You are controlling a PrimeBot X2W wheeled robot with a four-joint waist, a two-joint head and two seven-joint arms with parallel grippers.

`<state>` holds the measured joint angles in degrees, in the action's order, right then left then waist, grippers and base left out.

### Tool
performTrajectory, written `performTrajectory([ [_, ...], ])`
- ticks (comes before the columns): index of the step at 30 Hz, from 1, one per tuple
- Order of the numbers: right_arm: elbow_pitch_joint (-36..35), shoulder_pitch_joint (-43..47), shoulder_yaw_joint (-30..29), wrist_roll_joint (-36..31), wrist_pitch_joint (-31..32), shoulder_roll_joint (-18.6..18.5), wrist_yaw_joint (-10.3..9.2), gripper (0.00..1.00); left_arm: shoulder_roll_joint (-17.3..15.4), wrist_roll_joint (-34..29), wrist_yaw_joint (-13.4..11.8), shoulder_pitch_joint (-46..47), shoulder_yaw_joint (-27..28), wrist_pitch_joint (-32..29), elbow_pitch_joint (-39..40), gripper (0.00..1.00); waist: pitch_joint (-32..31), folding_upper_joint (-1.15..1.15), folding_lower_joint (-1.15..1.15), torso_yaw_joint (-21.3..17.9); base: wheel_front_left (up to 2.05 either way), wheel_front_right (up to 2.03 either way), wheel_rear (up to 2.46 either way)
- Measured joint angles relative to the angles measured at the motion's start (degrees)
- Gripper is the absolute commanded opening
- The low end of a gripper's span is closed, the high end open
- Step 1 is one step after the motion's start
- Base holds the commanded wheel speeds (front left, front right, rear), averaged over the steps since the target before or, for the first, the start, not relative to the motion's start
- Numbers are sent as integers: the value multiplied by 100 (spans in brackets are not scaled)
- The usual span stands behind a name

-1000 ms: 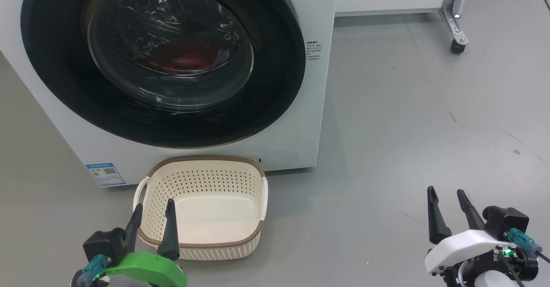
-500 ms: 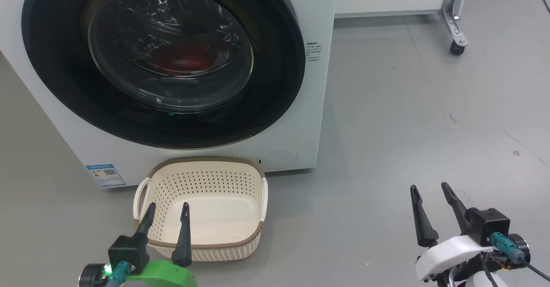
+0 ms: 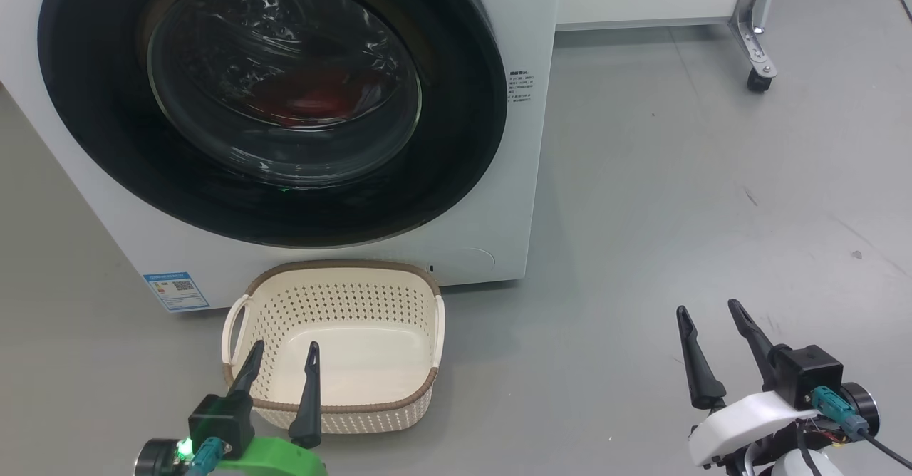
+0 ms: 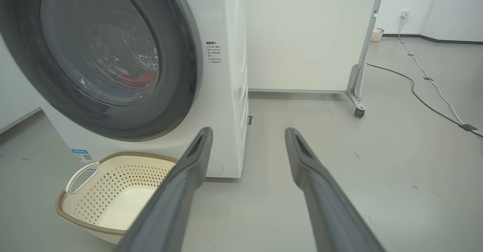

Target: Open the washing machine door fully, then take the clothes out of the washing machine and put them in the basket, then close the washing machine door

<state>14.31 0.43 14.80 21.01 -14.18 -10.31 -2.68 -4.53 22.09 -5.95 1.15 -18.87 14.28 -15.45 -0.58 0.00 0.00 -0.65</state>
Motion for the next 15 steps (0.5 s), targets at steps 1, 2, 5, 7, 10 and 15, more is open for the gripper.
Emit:
performTrajectory([
  [1,0,0,-3,0,0,2,0,100,0,0,-4,0,2,1,-13,100,0,0,0,0,0,0,0],
  [2,0,0,-8,0,0,4,0,100,1,0,-11,0,3,0,-24,100,0,0,0,-1,0,0,0],
  [5,1,0,-22,0,0,14,0,100,4,2,-19,1,9,0,-55,100,1,0,0,-3,0,0,0],
  [7,2,1,-33,0,0,27,0,100,8,3,-29,1,10,0,-69,100,2,0,0,-4,0,0,0],
  [10,3,1,-57,-1,0,44,1,100,9,0,-29,2,8,0,-100,100,1,0,0,-9,0,0,0],
  [15,4,1,-65,-10,0,56,4,100,13,-1,-29,2,10,0,-137,100,-1,0,0,-19,0,0,0],
])
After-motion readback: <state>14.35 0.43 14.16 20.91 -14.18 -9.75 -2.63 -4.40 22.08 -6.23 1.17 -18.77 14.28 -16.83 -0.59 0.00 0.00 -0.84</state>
